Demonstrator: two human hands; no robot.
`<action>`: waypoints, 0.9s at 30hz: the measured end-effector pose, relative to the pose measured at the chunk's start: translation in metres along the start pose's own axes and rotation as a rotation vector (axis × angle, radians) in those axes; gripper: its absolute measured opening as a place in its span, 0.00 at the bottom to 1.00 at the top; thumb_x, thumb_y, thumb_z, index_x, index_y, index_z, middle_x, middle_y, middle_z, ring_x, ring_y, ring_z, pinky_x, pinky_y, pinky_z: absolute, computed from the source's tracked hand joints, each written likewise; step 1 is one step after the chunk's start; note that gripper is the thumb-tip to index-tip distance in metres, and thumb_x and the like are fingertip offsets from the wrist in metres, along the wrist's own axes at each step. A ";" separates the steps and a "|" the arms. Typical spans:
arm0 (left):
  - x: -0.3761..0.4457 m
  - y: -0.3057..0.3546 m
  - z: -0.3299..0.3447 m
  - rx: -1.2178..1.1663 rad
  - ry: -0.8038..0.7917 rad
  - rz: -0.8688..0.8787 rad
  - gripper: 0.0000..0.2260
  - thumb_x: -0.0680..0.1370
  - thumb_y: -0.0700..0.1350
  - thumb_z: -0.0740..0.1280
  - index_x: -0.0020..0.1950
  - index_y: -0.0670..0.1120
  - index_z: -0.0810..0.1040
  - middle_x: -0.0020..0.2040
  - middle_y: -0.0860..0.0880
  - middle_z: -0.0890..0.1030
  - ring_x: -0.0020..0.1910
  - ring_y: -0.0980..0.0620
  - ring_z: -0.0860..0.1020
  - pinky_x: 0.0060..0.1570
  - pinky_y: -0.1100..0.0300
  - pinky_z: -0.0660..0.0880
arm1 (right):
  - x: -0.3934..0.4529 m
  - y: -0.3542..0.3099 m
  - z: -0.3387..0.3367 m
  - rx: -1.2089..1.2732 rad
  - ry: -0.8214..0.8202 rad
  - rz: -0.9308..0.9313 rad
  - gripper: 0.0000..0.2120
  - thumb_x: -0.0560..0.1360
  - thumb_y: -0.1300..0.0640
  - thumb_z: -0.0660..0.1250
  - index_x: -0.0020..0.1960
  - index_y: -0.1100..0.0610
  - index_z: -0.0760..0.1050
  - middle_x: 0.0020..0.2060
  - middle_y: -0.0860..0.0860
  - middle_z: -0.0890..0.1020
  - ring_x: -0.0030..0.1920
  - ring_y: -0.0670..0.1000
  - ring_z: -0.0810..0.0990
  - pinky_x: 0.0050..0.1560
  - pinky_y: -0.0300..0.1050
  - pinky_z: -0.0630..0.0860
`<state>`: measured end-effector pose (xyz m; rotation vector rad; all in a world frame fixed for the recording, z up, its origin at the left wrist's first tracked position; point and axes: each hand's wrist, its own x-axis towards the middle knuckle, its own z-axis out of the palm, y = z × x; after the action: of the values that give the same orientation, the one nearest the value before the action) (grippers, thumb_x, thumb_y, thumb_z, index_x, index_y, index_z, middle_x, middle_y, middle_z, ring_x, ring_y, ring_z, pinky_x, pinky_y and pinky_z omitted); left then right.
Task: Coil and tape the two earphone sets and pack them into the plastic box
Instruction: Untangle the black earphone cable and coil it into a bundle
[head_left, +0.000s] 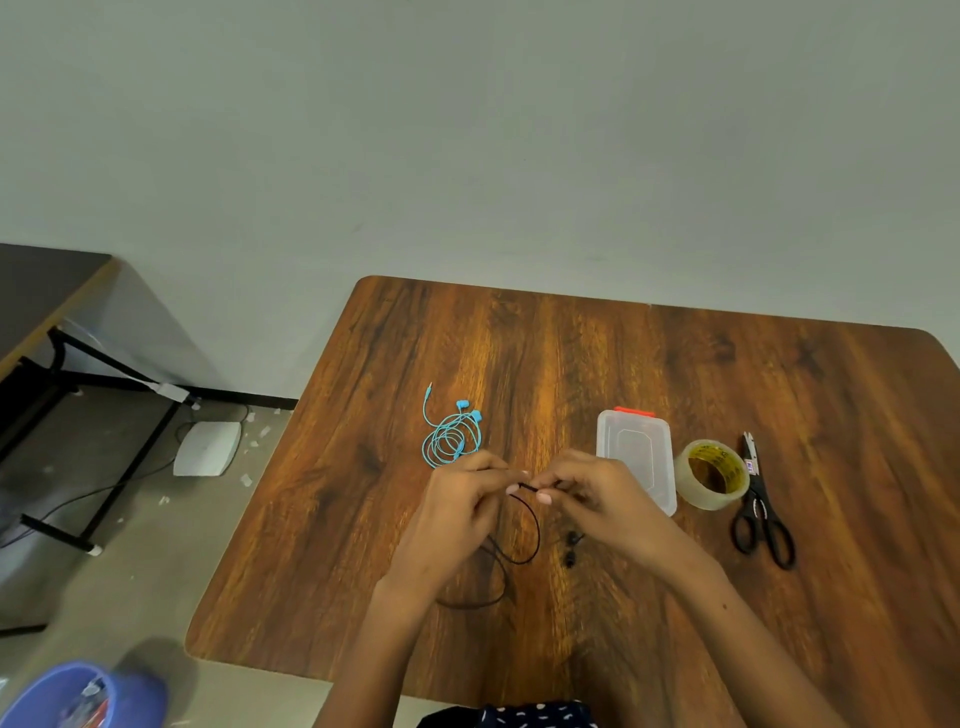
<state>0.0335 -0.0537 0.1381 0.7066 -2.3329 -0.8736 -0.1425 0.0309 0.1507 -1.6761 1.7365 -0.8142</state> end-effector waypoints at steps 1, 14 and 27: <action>0.000 -0.001 -0.001 0.000 0.007 0.003 0.12 0.74 0.33 0.69 0.53 0.46 0.84 0.44 0.53 0.81 0.43 0.64 0.76 0.44 0.76 0.67 | -0.001 0.001 0.000 0.028 -0.003 0.011 0.04 0.75 0.59 0.69 0.49 0.56 0.82 0.41 0.45 0.81 0.43 0.45 0.80 0.44 0.42 0.76; -0.014 -0.015 -0.026 -0.036 0.163 -0.076 0.09 0.73 0.31 0.70 0.50 0.40 0.85 0.42 0.48 0.83 0.42 0.53 0.82 0.42 0.54 0.78 | -0.019 0.020 -0.009 0.110 0.098 0.169 0.09 0.76 0.60 0.67 0.42 0.46 0.77 0.37 0.42 0.82 0.40 0.36 0.79 0.40 0.27 0.71; -0.008 -0.018 -0.016 0.110 0.080 -0.104 0.16 0.74 0.35 0.71 0.61 0.42 0.80 0.59 0.47 0.81 0.61 0.52 0.78 0.62 0.58 0.74 | -0.008 0.014 0.004 0.021 0.135 0.145 0.06 0.75 0.58 0.68 0.43 0.48 0.77 0.40 0.41 0.80 0.44 0.37 0.78 0.42 0.27 0.72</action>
<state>0.0550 -0.0670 0.1332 0.8991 -2.3036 -0.7514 -0.1485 0.0395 0.1377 -1.4907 1.9094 -0.8927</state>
